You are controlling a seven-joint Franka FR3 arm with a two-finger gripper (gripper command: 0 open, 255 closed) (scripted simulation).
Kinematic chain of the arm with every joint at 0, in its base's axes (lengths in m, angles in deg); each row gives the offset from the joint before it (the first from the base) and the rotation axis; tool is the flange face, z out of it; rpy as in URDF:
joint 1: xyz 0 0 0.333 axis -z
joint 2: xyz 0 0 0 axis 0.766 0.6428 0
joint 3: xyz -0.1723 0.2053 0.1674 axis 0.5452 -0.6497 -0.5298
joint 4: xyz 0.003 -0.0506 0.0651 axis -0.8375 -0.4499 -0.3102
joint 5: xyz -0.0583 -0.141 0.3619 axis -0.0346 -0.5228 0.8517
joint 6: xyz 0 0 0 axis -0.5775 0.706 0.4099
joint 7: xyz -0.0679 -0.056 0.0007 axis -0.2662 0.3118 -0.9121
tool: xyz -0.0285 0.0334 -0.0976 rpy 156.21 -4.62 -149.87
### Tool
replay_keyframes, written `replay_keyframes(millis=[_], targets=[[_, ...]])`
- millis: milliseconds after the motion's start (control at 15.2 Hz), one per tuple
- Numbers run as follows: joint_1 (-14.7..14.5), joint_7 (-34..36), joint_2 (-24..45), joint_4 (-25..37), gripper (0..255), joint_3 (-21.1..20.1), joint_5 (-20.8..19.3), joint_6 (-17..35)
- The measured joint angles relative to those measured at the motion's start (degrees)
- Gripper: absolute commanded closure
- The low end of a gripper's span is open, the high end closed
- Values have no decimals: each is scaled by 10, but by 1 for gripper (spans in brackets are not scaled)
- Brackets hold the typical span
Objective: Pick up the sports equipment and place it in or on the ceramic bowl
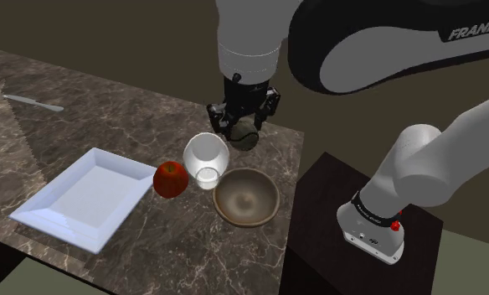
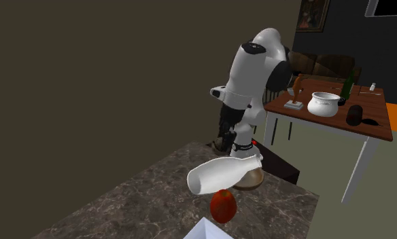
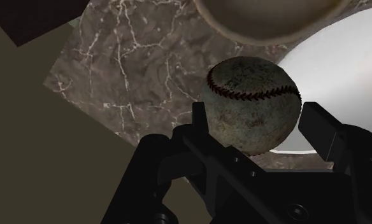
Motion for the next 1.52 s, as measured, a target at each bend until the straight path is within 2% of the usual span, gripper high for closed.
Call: replay_keyframes(millis=[396, 1320, 1518], targets=[[-30, 57, -23, -5, 255, -41, 29, -21], [-34, 87, -7, -93, 255, -67, 31, 78], [-33, 90, -3, -97, 255, -69, 29, 86]])
